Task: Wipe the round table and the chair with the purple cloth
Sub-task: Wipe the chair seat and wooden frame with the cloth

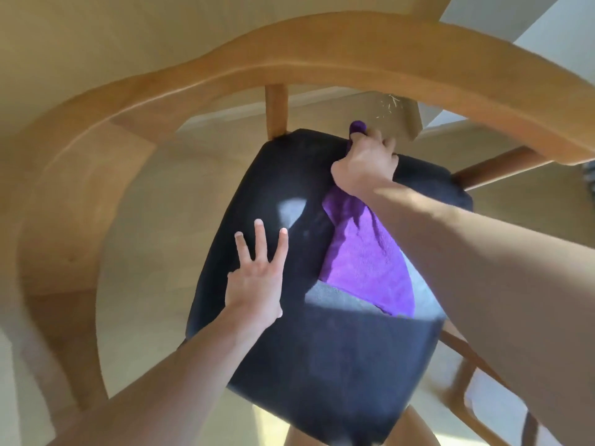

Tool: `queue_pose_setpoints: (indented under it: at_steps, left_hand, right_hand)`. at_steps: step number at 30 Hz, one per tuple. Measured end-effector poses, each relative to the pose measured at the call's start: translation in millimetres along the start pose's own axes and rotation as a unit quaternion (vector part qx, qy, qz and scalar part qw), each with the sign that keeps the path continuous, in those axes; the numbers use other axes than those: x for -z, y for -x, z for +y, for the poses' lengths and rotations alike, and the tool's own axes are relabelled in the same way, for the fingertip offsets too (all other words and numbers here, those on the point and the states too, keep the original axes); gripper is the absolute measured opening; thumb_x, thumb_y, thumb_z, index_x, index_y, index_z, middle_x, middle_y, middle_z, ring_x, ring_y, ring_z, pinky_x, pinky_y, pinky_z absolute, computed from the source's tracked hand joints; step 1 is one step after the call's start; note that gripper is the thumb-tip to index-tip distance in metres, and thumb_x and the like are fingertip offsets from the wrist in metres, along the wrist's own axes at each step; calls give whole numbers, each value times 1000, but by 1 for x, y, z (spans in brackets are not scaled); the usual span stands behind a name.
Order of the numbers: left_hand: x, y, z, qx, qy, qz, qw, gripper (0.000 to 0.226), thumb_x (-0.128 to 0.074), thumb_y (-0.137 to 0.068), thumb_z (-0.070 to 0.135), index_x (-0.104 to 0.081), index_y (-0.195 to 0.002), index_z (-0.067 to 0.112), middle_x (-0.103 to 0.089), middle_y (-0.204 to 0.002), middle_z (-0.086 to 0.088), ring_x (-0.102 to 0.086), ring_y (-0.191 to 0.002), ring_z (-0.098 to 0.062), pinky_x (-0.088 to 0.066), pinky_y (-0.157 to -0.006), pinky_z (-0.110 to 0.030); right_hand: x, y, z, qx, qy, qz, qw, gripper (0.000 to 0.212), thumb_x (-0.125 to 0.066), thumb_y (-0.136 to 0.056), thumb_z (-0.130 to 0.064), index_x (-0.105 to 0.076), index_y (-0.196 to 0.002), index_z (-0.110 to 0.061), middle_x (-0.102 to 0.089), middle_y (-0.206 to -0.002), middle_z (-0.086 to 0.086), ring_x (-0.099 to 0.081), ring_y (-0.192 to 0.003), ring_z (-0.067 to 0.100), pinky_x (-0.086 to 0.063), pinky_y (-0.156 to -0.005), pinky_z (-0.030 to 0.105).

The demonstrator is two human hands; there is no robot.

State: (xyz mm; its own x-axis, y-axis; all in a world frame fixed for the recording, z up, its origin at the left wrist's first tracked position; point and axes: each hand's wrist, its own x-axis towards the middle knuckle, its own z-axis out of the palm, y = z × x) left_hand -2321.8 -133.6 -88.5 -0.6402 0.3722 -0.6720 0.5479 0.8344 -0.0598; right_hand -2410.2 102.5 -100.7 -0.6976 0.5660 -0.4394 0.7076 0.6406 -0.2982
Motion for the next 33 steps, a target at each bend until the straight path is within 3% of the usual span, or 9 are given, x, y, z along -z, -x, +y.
queue_pose_setpoints:
  at_steps: [8, 12, 16, 20, 23, 25, 28, 31, 33]
  left_hand:
    - [1, 1, -1, -5, -7, 4, 1000, 152, -92, -68, 45, 33, -153, 31, 38, -162, -13, 8, -155, -48, -61, -80, -35]
    - [0, 1, -1, -8, 0, 2, 1000, 150, -91, -70, 43, 35, -152, 31, 40, -160, -13, 10, -155, -48, -61, -84, -37]
    - [-2, -2, 1, -8, -1, 1, 1000, 149, -91, -70, 39, 34, -152, 30, 42, -159, -15, 10, -154, -50, -61, -82, -38]
    - [-3, -1, 0, -8, -2, 0, 1000, 148, -90, -71, 36, 34, -152, 30, 41, -159, -14, 10, -154, -49, -62, -82, -39]
    - [0, 0, -3, -12, 0, 2, 1000, 148, -90, -71, 40, 34, -152, 32, 39, -161, -12, 10, -155, -47, -61, -80, -34]
    - [1, 0, -3, -18, -1, 5, 1000, 148, -90, -70, 43, 33, -153, 33, 38, -162, -12, 9, -155, -47, -60, -79, -32]
    - [2, -1, -1, -15, 0, 2, 1000, 149, -91, -69, 43, 30, -154, 33, 37, -162, -12, 8, -155, -47, -59, -75, -30]
    - [1, -1, -1, -16, -3, -3, 1000, 148, -90, -70, 41, 32, -154, 32, 38, -162, -12, 9, -155, -46, -58, -74, -30]
    - [-2, -2, -2, -13, -5, 3, 1000, 147, -88, -73, 36, 35, -151, 32, 41, -160, -12, 10, -155, -47, -58, -74, -31]
  right_hand:
    - [-18, 56, -16, 290, -2, -179, 940, 40, -60, -77, -8, -69, -114, -22, -49, -137, -10, -46, -121, 25, -52, -96, 39]
    - [4, 20, -7, 81, -94, 60, 990, 55, -57, -80, -9, -57, -134, -19, -46, -143, 0, -42, -123, 31, -36, -97, 33]
    - [15, -19, -8, -173, -138, -21, 975, 61, -50, -82, -24, -46, -142, -15, -40, -150, 4, -33, -140, 29, -23, -116, 39]
    - [-10, 11, -52, 33, 15, -45, 998, 66, -58, -75, -27, -50, -139, -14, -44, -146, 6, -37, -137, 29, -28, -116, 40]
    - [-18, 30, -57, 158, -52, -131, 977, 64, -59, -74, -22, -58, -137, -22, -48, -146, 0, -41, -137, 25, -32, -117, 37]
    - [-8, 29, -45, 161, -169, -155, 960, 51, -54, -75, -15, -71, -123, -24, -64, -131, 0, -56, -124, 22, -43, -106, 29]
    - [3, 7, -29, 54, -248, -4, 967, 41, -53, -78, -6, -71, -112, -18, -68, -116, 5, -61, -113, 25, -43, -89, 22]
    - [3, -16, -28, -66, -201, 23, 977, 45, -52, -80, -14, -57, -124, -9, -52, -132, 9, -47, -124, 32, -39, -104, 36]
    - [-3, -15, -40, -17, -71, -48, 996, 55, -53, -80, -21, -52, -133, -10, -47, -140, 9, -40, -131, 32, -32, -113, 40]
